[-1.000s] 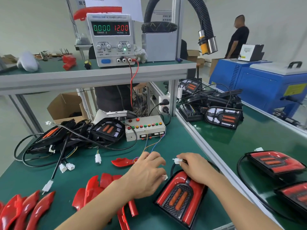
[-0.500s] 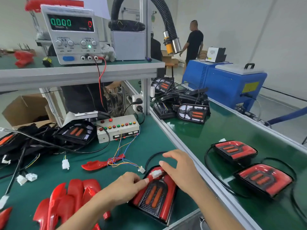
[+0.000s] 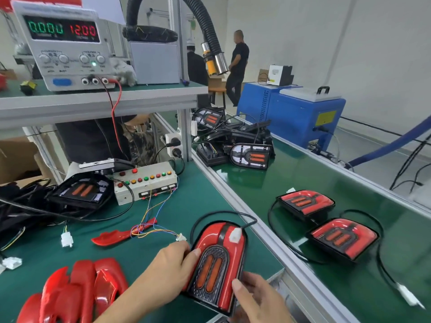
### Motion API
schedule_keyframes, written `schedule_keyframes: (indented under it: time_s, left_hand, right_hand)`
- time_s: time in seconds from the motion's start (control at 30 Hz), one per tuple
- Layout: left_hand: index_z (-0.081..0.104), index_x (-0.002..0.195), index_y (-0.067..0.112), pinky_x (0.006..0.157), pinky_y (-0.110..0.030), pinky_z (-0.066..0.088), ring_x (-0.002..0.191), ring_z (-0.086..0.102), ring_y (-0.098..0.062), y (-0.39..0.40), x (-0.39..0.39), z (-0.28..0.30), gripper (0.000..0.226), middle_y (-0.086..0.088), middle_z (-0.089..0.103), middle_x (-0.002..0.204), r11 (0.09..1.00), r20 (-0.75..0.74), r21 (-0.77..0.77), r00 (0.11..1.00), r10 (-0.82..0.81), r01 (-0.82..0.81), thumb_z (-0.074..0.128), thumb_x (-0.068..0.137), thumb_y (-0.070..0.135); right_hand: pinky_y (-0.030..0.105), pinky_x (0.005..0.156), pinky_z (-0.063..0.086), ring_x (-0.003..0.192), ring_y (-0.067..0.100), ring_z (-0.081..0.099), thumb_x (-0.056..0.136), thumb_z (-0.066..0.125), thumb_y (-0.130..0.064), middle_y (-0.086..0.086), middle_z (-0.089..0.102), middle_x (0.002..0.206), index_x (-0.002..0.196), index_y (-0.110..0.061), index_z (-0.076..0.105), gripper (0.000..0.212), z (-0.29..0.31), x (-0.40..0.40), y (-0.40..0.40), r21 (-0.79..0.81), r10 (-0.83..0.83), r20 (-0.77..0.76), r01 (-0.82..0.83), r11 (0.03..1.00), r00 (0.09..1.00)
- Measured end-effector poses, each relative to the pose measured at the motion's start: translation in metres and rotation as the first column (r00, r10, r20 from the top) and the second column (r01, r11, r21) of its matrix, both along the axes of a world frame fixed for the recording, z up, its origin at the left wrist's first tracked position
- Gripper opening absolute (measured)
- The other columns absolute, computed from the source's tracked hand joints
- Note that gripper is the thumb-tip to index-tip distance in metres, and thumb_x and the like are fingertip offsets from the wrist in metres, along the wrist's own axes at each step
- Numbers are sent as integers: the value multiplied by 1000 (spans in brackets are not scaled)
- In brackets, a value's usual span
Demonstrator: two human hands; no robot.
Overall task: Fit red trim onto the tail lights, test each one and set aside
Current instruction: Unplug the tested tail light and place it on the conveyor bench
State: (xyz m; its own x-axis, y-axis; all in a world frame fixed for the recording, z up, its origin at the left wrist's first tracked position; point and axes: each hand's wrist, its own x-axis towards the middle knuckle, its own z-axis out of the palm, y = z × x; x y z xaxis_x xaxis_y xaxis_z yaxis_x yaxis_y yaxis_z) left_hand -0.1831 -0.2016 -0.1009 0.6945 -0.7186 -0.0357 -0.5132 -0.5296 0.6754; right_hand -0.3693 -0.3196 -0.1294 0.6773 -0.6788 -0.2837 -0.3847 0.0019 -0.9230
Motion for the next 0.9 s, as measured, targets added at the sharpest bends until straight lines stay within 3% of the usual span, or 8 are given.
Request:
schedule_keyframes:
  time_s: [0.1,0.2,0.3,0.37,0.5,0.63,0.73,0.9]
  left_hand:
    - [55,76,19,57,-20,41,56,49,-6,-12,-1,9,36,3,55,63,998,1,-53,1000,-23,23,52,102,44]
    - [62,83,26,59,-12,41,68,58,0,-38,4,26,29,10,66,76,989,-52,-145,998,36,-43,51,103,44]
    - [62,99,34,71,-12,40,89,59,5,-61,3,39,14,19,66,92,940,-155,-287,978,142,-182,50,104,40]
    - [62,101,36,73,-11,39,91,60,5,-69,-3,41,13,19,67,95,908,-184,-352,968,172,-229,51,103,40]
    - [67,99,37,76,-5,40,98,59,11,-65,-17,37,13,21,69,101,896,-184,-394,973,141,-205,54,101,41]
    - [70,95,36,75,-1,37,98,57,14,-48,-26,28,14,22,70,99,887,-204,-408,968,143,-217,57,100,39]
    - [71,96,37,75,0,38,99,58,15,-37,-32,22,13,24,71,99,879,-257,-406,954,153,-250,59,99,38]
    - [73,97,36,77,-2,40,98,60,11,-33,-43,18,14,27,69,98,879,-287,-411,950,125,-240,59,99,37]
  right_hand:
    - [13,76,54,91,1,74,95,68,-33,-18,78,98,113,-24,67,21,10,3,-12,27,73,77,-75,997,994]
    - [31,63,62,76,27,77,99,64,-26,4,80,95,115,-16,66,19,25,16,-32,77,36,231,-55,996,972]
    - [28,53,58,61,26,73,102,61,-22,11,79,84,108,-8,69,18,37,47,-65,69,-105,302,88,994,947]
    - [25,48,55,54,22,70,102,61,-18,16,76,81,96,0,67,20,43,74,-95,96,-231,301,212,973,925]
    - [32,59,59,60,25,68,102,60,-18,26,73,100,92,1,61,21,51,120,-155,222,-404,265,353,909,875]
    - [23,38,54,60,29,64,101,61,-14,26,65,120,105,3,53,19,44,142,-197,329,-568,212,489,808,796]
    - [23,34,51,61,27,64,101,62,-15,25,64,125,111,3,51,23,31,146,-210,373,-618,143,537,757,773]
    - [30,48,56,62,28,67,100,63,-17,21,61,123,118,4,51,30,23,155,-212,359,-689,121,615,702,715]
